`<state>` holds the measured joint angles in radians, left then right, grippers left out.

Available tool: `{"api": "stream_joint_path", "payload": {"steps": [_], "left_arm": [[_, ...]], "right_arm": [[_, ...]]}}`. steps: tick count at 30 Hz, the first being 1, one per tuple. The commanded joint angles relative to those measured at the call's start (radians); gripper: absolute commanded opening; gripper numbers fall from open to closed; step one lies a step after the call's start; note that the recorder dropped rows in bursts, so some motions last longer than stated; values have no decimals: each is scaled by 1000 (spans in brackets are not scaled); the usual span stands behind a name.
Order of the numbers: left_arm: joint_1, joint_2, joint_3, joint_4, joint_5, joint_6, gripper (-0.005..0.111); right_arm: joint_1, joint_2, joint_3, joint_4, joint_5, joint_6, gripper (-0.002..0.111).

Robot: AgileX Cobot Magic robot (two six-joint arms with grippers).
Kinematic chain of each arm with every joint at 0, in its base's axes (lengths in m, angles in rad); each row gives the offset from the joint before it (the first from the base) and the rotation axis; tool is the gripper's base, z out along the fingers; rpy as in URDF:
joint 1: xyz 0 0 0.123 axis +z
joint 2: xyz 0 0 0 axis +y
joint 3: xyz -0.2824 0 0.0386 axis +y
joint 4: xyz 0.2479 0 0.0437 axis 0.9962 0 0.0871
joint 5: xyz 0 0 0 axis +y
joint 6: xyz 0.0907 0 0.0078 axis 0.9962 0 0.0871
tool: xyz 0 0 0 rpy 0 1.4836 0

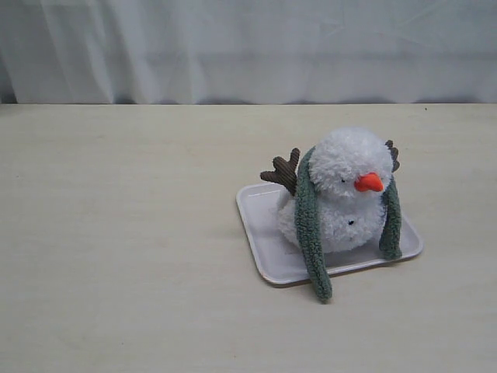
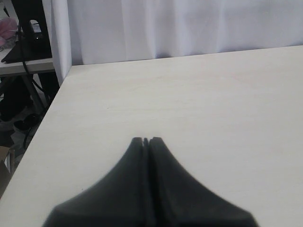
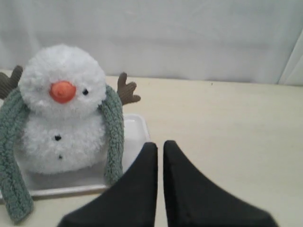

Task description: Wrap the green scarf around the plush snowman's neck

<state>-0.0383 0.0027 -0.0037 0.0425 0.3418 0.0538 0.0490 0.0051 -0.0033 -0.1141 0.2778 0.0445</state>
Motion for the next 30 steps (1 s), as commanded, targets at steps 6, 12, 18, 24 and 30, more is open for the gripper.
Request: {"api": "stream_joint_path", "payload": {"steps": [6,12,18,24,30], "left_arm": [[-8,-3,4,0,-11,-2,0],[-8,-3,4,0,-11,-2,0],[-8,-3,4,0,-11,-2,0],[-8,-3,4,0,-11,-2,0],[-8,-3,4,0,-11,-2,0]], "right_arm": [[-5,-5,3,-8,62,4,4],[-5,-5,3,-8,64,23,4],[-5,-5,3,-8,64,22,4],[-5,-5,3,-8,64,22,4],[-5,-5,3,-8,64,22,4]]}}
